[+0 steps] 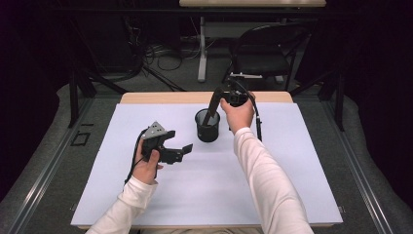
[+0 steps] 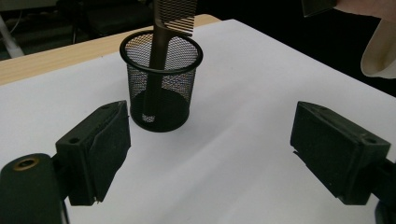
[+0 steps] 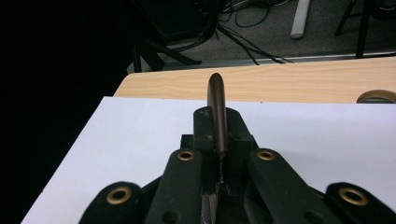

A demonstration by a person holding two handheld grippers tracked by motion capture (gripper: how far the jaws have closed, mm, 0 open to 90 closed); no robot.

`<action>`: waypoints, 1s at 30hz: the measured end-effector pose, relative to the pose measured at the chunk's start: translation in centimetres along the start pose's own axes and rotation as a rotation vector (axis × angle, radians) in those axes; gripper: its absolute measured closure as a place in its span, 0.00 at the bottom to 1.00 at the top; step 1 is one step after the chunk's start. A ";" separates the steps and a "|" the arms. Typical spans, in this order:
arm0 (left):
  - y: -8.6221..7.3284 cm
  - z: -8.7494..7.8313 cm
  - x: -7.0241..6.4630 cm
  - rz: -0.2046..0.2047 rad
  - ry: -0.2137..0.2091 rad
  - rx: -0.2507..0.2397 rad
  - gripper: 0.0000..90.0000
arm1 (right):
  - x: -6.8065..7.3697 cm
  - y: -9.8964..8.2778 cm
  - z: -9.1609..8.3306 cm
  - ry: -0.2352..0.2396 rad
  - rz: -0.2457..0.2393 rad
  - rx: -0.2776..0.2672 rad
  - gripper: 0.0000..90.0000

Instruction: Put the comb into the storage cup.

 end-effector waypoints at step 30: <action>-0.1 0.1 -0.1 0.003 0.001 0.007 0.14 | -2.1 -0.5 -0.3 0.033 0.095 -0.022 0.97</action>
Point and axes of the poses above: each handheld gripper's, and its own axes: z roughly forward along the jaws, y roughly out of its top, x roughly to its left, the point moved 6 cm from there along z, roughly forward along the jaws, and after that the axes turned 3 degrees about -z, right-handed, at the moved point
